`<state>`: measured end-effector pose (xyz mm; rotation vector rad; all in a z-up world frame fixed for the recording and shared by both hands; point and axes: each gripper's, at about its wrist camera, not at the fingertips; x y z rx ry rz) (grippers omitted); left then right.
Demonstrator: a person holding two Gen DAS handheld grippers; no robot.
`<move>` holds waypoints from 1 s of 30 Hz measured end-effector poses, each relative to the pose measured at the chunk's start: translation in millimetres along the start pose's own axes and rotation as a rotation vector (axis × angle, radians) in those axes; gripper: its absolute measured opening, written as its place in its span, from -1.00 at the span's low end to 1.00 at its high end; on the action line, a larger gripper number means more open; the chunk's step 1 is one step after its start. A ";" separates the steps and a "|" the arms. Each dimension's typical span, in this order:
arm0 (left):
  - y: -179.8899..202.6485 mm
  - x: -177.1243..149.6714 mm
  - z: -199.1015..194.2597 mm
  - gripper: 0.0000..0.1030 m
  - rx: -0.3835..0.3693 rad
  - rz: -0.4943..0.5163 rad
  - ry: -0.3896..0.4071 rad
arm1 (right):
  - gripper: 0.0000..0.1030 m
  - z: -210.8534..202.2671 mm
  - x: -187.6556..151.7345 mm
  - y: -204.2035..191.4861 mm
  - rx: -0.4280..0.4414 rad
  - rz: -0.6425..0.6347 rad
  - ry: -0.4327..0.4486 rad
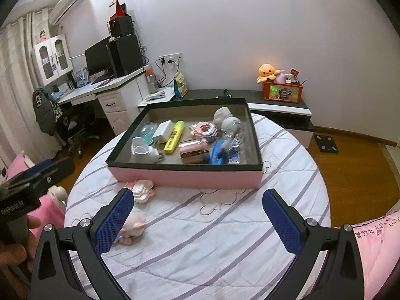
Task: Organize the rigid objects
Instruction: 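Withdraw both tools from the box toward the last two figures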
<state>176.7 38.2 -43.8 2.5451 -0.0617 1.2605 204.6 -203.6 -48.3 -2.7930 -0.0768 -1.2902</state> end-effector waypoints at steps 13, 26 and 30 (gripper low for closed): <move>-4.8 -14.0 -1.7 1.00 0.006 -0.012 -0.020 | 1.00 -5.6 -0.4 2.0 -0.013 0.017 0.006; -0.1 -49.8 20.9 1.00 -0.016 -0.006 -0.121 | 1.00 11.5 -5.5 10.0 -0.022 0.037 -0.045; 6.1 -64.1 37.8 1.00 -0.025 0.006 -0.174 | 1.00 20.0 -9.9 11.8 -0.027 0.039 -0.072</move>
Point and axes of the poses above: each gripper's, at about its wrist camera, not at the fingertips, and z roughly the way its jaws point, y to its right, x to its top, and after that the axes turned 8 degrees about -x, right-handed
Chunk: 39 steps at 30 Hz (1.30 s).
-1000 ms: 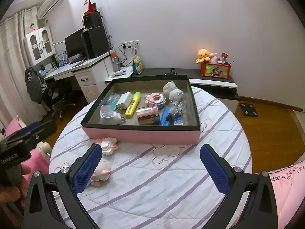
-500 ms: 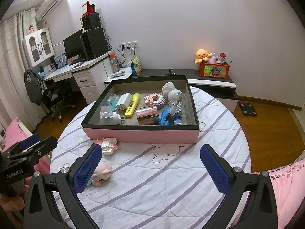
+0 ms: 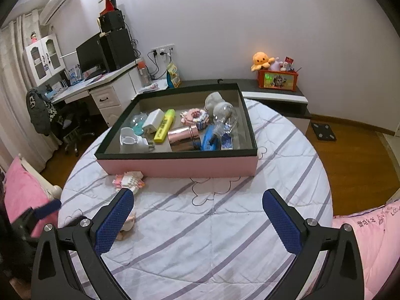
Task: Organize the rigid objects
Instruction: 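Withdraw both tools from the box toward the last two figures, then grasp the doll figurine with the left tool while the right tool grasps the white block figure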
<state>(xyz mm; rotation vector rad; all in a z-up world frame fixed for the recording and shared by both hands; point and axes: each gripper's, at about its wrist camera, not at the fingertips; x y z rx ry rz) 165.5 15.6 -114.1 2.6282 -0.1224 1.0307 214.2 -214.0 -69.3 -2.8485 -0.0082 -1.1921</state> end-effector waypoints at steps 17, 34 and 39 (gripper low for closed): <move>-1.6 0.0 62.1 0.55 -0.077 0.017 -0.089 | 1.00 50.4 -11.7 0.1 0.039 -0.004 -0.114; -53.9 13.6 39.3 0.26 0.071 -0.023 -0.028 | 1.00 89.3 3.9 -66.7 0.161 -0.097 -0.175; -72.6 15.9 38.3 0.26 0.117 -0.047 -0.015 | 1.00 105.7 3.6 -94.2 0.181 -0.121 -0.195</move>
Point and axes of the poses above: each gripper's, at about its wrist camera, not at the fingertips, and z roughly the way its jaws point, y to its right, x to its top, and after that the axes turned 8 degrees about -x, right-handed
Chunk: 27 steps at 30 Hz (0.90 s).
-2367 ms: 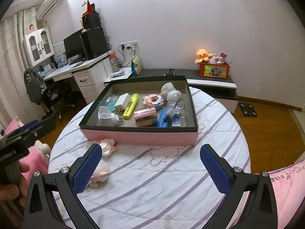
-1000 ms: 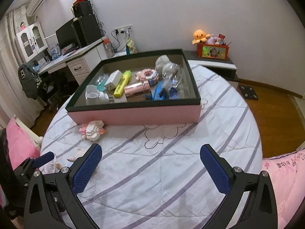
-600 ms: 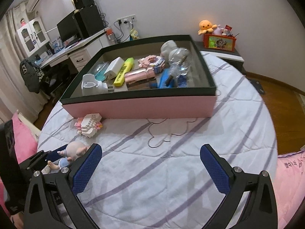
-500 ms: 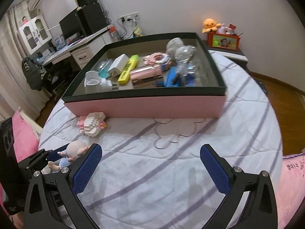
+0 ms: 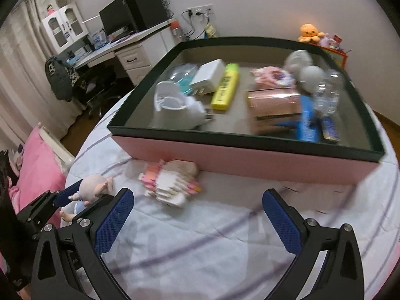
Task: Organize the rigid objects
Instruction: 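Grasp the doll figurine with the left tool while the right tool grasps the white block figure, then lower the doll and block figure into the pink box and open both tools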
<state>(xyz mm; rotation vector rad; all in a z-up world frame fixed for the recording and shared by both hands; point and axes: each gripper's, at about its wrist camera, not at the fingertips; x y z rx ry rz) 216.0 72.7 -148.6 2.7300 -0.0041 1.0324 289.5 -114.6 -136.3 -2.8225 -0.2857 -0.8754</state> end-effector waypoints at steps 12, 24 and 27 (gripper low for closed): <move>-7.0 -0.3 3.9 0.26 0.023 0.003 0.001 | 0.31 16.1 -8.3 -18.5 -0.123 -0.095 0.038; 3.7 1.3 -9.9 0.26 0.006 0.012 0.023 | 0.17 -23.8 -25.7 27.8 -0.034 0.000 0.064; 11.0 4.2 -15.8 0.26 -0.010 0.020 0.033 | 0.17 -39.6 -26.7 34.8 -0.025 0.022 0.089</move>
Point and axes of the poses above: each gripper's, at about its wrist camera, not at the fingertips, and z roughly the way its jaws point, y to its right, x to its top, and after that the axes turned 8 degrees about -x, right-handed
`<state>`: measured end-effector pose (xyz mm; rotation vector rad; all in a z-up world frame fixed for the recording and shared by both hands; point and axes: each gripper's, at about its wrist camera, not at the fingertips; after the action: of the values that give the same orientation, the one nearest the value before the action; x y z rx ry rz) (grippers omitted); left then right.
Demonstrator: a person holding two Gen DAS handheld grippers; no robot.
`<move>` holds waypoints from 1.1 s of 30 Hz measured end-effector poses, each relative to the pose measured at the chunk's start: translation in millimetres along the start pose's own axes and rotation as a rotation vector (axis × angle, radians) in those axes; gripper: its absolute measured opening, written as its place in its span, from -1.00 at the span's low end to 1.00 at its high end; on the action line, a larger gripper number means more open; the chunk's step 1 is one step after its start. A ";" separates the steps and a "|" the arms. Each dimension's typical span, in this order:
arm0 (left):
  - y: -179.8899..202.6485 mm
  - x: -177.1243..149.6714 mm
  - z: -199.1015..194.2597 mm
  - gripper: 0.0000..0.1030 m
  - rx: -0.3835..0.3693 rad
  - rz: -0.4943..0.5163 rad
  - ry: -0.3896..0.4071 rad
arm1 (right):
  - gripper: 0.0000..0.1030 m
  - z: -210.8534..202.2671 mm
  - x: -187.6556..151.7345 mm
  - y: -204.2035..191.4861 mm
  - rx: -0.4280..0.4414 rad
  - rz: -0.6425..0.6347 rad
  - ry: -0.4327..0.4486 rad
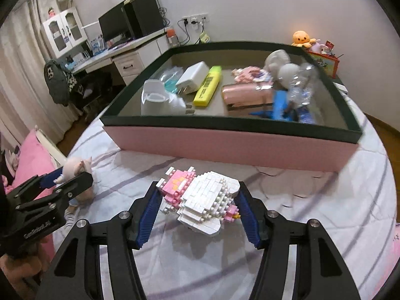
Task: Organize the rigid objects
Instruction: 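Lower the doll and block figure into the pink box and open both tools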
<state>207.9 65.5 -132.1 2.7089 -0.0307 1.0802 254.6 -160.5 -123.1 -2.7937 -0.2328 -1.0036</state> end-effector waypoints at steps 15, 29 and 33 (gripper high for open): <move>33.7 47.5 -16.0 0.26 -0.059 0.058 0.096 | 0.17 -40.1 44.7 35.0 -0.001 0.060 0.132; 57.8 131.0 11.2 0.26 -0.114 0.087 0.185 | 0.17 -26.7 119.8 64.0 -0.045 0.074 0.215; 66.2 146.8 28.7 0.26 -0.132 0.092 0.175 | 0.18 -11.0 131.2 66.6 -0.043 0.075 0.197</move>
<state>327.6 4.2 -39.0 2.5088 -0.1926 1.2897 361.2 -215.7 -37.3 -2.6926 -0.0810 -1.2689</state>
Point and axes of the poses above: each gripper's, at about its wrist camera, not at the fingertips, and z roughly the way its jaws point, y to its right, x to its top, and after that the axes turned 8 degrees about -x, right-handed
